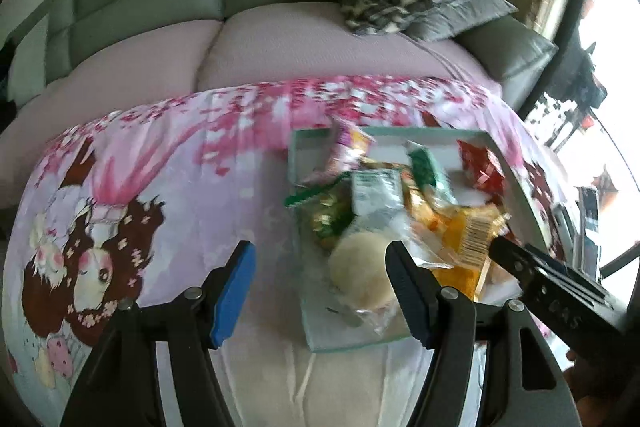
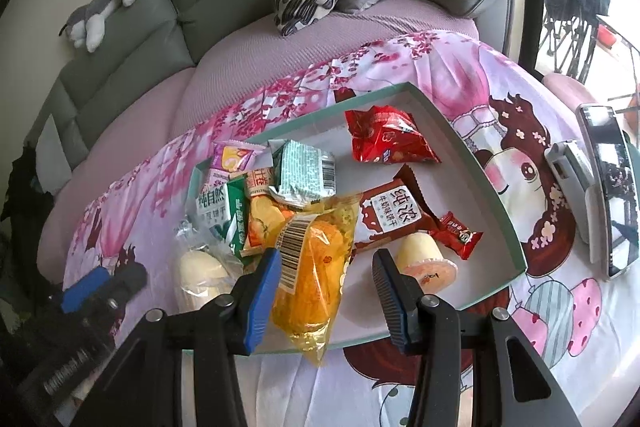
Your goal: Organize snacks
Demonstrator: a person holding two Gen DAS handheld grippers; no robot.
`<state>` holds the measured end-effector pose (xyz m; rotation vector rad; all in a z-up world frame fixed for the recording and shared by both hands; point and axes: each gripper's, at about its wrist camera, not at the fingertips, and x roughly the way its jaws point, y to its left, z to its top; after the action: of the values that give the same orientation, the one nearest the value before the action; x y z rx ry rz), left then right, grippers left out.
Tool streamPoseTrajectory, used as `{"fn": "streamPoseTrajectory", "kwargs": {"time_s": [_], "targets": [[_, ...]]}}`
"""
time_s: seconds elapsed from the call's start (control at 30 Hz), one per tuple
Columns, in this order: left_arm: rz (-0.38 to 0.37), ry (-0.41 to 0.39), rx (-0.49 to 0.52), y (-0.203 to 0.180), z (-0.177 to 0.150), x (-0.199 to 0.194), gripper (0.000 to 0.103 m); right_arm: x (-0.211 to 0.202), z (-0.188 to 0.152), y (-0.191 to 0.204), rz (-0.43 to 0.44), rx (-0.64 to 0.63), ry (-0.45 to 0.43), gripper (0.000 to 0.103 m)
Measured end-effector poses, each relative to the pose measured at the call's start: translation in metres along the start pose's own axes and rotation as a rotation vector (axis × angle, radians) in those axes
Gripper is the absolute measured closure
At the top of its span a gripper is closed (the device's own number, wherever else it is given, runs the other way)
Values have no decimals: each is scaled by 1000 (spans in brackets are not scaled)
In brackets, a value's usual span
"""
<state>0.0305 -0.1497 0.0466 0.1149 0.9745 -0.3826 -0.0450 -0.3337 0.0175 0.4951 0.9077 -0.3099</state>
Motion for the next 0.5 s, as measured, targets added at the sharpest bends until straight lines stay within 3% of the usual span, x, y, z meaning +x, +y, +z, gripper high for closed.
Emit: {"fn": "streamPoseTrajectory", "kwargs": {"time_s": [0.07,0.27,0.33,0.5], "targets": [[35,5,-38,10,0,4,20,2,-1,2,-8,-11,6,31],[139,4,-97,35,-2,12,8,7,-2,5,-14,-25,19,13],[174,4,-111,39,-3,16,7,7,-2,4,-18,-23,15,7],[201,45,-104,40,-8,27,7,7,-2,3,-19,-15,8,6]]}}
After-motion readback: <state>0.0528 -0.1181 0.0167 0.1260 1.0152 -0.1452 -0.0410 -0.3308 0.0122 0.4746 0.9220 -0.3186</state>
